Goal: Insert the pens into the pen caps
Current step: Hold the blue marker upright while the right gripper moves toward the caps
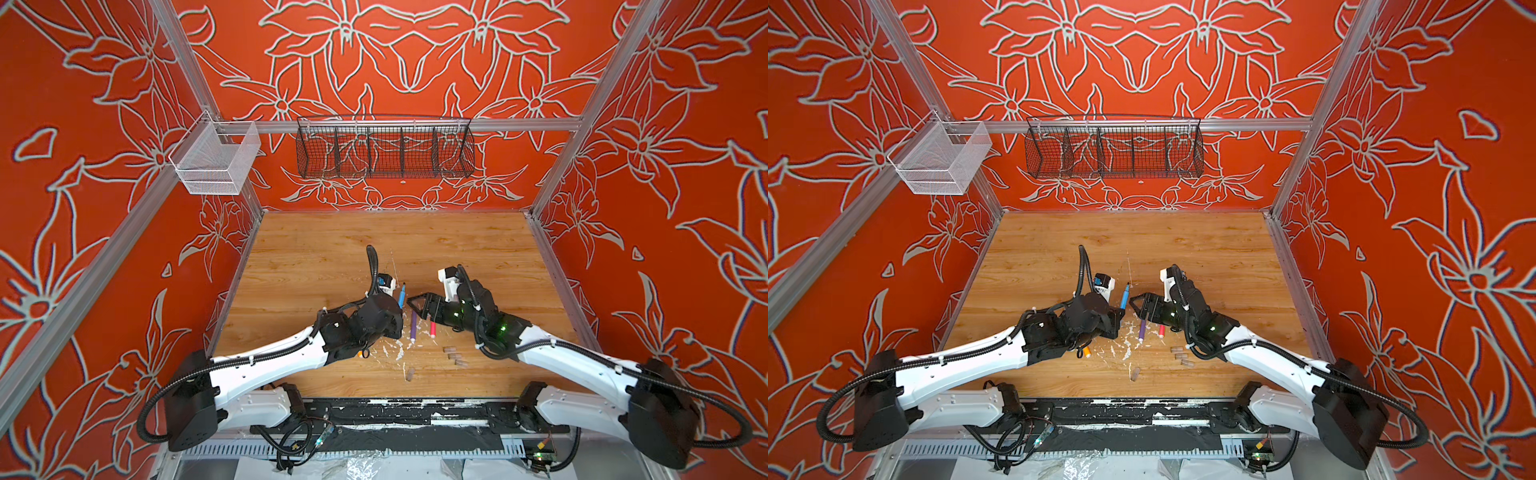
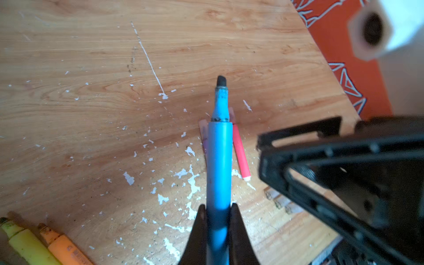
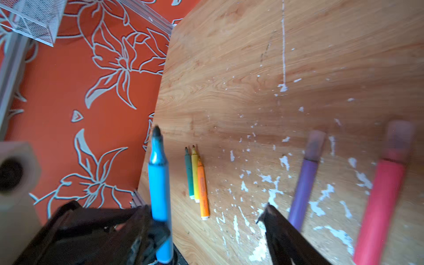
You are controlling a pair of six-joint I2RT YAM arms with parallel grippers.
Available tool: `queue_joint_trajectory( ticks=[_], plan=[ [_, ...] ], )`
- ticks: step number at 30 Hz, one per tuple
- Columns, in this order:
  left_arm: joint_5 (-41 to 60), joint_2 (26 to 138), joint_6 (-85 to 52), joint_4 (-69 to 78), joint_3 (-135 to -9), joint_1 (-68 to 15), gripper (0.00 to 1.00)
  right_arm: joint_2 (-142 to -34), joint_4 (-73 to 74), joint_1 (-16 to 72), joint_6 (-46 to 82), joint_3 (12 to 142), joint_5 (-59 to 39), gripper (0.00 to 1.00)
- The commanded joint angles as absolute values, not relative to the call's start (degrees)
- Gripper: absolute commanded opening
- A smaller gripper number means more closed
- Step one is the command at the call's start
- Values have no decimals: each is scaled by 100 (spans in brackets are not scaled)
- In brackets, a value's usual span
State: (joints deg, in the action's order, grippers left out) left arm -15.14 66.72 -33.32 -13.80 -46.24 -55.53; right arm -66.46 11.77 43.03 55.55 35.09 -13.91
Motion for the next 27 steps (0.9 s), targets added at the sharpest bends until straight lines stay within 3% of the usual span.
queue_joint_trajectory(
  ticks=[1, 5, 12, 17, 22, 27],
  plan=[
    [-1301, 6457, -2905, -980, -4406, -5606, 0, -6835, 2210, 4286, 5910, 3666, -1824, 78],
    [-1113, 6359, -2813, -781, -4290, -5659, 0, -6934, 2271, 4284, 5959, 3674, -1752, 74],
    [-1099, 6488, -2752, -620, -4306, -5730, 0, -7066, 2354, 4308, 6107, 3732, -1879, 52],
    [-1143, 6547, -2755, -606, -4337, -5739, 0, -7110, 2424, 4340, 6228, 3693, -1907, 21],
    [-1186, 6598, -2773, -581, -4342, -5739, 0, -7132, 2491, 4418, 6341, 3675, -1925, 1],
    [-1243, 6665, -2797, -423, -4265, -5743, 28, -7042, 2598, 4488, 6464, 3635, -1839, 0]
  ],
)
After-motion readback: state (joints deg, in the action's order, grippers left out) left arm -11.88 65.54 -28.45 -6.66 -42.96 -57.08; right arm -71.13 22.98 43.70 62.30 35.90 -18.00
